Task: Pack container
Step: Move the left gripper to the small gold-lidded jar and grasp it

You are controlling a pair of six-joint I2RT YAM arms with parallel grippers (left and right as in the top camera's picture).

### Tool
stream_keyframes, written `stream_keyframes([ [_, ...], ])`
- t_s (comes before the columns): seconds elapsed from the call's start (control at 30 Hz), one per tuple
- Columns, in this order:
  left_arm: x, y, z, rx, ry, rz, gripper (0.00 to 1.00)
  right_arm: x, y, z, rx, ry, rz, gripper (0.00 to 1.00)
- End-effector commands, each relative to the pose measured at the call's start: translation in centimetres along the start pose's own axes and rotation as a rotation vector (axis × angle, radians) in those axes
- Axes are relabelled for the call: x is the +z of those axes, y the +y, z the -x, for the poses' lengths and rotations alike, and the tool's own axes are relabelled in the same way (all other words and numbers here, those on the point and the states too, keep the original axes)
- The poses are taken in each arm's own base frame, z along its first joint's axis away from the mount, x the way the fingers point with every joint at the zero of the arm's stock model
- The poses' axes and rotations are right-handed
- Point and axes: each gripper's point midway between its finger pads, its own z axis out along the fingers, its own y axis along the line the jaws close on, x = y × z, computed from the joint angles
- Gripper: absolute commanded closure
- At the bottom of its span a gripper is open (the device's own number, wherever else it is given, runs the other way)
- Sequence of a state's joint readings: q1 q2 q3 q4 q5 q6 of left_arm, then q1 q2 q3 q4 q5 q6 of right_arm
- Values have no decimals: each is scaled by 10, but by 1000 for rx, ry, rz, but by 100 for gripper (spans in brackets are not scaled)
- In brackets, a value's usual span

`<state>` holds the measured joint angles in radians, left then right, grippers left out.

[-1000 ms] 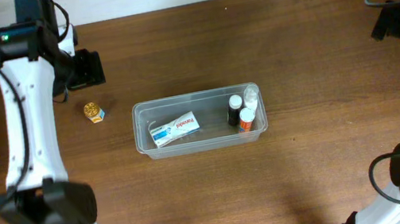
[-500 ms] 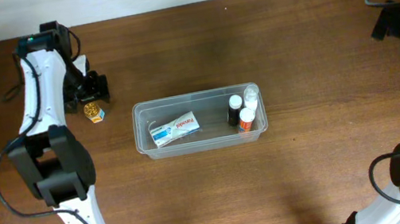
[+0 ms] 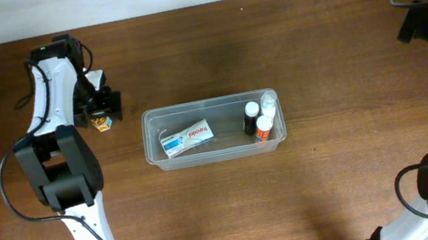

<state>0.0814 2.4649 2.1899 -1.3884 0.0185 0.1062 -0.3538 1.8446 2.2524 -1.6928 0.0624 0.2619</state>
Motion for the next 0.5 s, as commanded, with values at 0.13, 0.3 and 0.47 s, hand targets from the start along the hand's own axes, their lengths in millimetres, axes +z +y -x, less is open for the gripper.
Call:
stream_keyframes([
  [0.13, 9, 15, -5, -11, 28, -15, 27, -1, -2, 0, 16, 0, 0, 2],
  [0.3, 12, 15, -4, -10, 28, -15, 36, -1, -2, 0, 15, 0, 0, 2],
  [0.47, 12, 15, -1, -10, 18, -17, 57, -1, -2, 0, 15, 0, 0, 2],
])
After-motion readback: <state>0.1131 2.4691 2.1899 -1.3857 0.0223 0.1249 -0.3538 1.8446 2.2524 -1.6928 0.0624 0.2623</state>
